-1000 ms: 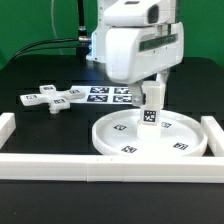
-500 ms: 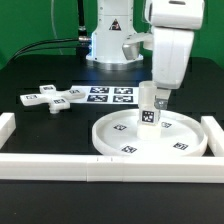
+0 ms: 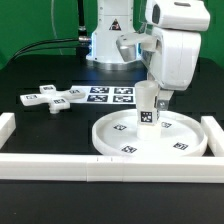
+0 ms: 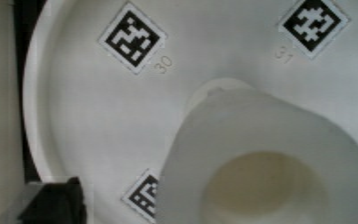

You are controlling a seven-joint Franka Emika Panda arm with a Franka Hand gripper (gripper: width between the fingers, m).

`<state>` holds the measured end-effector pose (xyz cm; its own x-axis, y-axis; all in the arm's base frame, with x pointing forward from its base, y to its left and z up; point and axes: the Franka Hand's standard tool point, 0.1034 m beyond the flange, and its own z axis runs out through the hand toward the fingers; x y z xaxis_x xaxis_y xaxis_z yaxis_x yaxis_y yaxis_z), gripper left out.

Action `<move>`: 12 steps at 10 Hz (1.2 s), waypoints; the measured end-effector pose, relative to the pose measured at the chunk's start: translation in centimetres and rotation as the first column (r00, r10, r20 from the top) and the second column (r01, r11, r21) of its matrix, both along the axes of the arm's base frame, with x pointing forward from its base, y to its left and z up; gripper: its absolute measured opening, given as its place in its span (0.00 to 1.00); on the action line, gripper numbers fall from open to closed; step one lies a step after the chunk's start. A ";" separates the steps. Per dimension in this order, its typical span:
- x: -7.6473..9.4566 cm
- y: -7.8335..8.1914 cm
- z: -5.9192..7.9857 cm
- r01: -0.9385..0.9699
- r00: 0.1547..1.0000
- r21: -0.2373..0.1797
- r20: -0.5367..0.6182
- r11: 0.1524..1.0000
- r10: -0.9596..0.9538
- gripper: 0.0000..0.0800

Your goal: Assemble round table

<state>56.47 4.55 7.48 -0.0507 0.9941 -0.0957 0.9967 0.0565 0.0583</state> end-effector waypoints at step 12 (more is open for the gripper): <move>-0.8 -0.3 -0.8 0.017 1.000 -0.001 -0.019 1.000 -0.017 0.51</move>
Offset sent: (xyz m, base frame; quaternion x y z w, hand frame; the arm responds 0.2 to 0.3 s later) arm -0.0134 0.0020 0.0025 -0.0003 0.0059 -0.0175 0.9998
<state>55.62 4.24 6.69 -0.0355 0.9947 -0.0961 0.9984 0.0394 0.0398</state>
